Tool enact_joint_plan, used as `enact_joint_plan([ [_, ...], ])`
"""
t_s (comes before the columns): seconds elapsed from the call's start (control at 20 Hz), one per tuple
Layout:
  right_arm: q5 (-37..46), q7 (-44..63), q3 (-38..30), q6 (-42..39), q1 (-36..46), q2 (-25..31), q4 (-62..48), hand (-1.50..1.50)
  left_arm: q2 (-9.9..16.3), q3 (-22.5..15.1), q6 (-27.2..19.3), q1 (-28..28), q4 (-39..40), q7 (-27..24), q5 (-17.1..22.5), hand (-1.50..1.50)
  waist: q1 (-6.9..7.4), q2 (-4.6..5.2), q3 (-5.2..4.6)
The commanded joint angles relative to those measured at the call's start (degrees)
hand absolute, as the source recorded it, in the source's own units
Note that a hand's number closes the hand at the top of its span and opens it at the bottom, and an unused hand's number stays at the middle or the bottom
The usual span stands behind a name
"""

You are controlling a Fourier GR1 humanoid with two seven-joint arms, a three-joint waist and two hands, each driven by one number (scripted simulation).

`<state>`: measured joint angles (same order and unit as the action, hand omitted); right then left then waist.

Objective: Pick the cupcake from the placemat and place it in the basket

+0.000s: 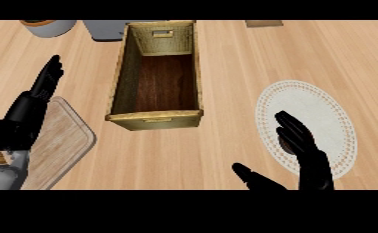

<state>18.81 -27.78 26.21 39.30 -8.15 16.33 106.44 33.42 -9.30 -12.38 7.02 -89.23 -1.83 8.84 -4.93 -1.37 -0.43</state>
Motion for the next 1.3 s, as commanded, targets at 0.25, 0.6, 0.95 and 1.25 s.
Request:
enact_joint_plan([
  [0.25,21.5,16.4,-9.1,-3.0,-18.9,20.4,5.4,-1.5,0.4,1.2,-0.9,-1.6,-0.3,-0.7,-0.5,0.0,-1.96,0.43,-0.76],
  [0.6,32.4,33.8,-10.9,-16.2,-32.4,28.0,20.9,-1.5,0.6,1.9,1.0,-0.4,-0.1,-1.2,0.7,0.0,-0.17,1.02,-0.35],
  [0.95,37.7,53.4,-12.4,-32.6,-37.1,29.8,39.8,-1.5,-0.3,-0.4,1.6,3.5,-3.2,3.7,-0.7,0.0,3.34,1.23,0.22],
  [1.25,37.2,60.8,-8.4,-41.5,-26.9,28.6,39.3,-1.5,-2.9,-0.5,2.6,3.1,-0.8,0.3,-2.6,0.0,4.88,1.39,0.32],
])
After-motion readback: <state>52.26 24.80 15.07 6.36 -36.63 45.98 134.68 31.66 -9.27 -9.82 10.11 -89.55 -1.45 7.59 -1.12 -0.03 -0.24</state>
